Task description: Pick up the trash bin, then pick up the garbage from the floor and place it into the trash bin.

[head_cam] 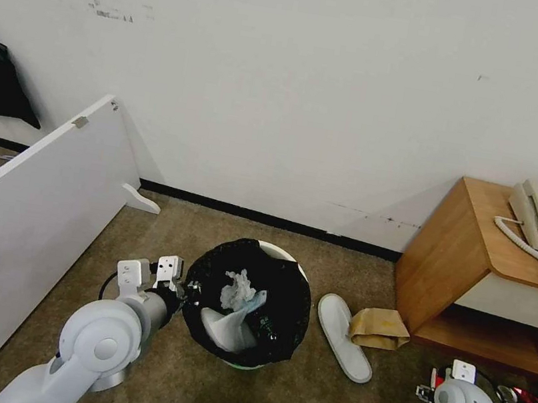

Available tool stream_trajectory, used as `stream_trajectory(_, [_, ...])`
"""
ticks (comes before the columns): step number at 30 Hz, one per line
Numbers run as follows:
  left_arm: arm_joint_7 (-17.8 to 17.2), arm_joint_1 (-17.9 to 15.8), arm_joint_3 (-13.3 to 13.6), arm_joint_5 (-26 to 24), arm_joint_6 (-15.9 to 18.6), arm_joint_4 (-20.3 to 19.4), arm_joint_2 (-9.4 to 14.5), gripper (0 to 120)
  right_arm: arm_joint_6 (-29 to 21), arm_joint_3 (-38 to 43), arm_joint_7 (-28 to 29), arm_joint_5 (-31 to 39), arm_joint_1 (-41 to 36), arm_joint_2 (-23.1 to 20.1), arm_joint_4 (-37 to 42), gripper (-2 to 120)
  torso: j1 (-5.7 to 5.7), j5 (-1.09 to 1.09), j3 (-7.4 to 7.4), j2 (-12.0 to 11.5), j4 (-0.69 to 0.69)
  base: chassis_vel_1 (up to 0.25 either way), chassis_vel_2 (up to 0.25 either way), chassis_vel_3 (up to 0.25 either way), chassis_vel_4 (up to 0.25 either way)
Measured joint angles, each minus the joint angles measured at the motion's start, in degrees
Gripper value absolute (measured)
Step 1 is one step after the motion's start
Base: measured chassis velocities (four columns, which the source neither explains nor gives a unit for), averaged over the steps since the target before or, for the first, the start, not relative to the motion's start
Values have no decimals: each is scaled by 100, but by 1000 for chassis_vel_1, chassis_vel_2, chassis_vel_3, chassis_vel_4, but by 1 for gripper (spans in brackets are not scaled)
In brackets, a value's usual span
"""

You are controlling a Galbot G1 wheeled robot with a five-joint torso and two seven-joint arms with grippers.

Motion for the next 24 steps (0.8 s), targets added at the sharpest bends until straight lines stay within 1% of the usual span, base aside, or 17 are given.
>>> stream_trajectory(11, [2, 8, 29, 41, -9, 38, -47, 2, 102, 76, -119, -178, 40, -70, -178, 100, 0, 1, 0, 0, 1, 0, 0, 0, 0])
stream_trajectory(15, [11, 12, 51, 81, -14, 54, -75, 2, 152, 89, -136, -207, -3, -124, -173, 100, 0, 1, 1, 0, -1, 0, 0, 0, 0])
stream_trajectory(24, [24, -3, 90, 104, -23, 74, -101, 2, 253, 95, -153, -393, 20, -118, -229, 100, 0, 0, 1, 0, 0, 0, 0, 0, 0])
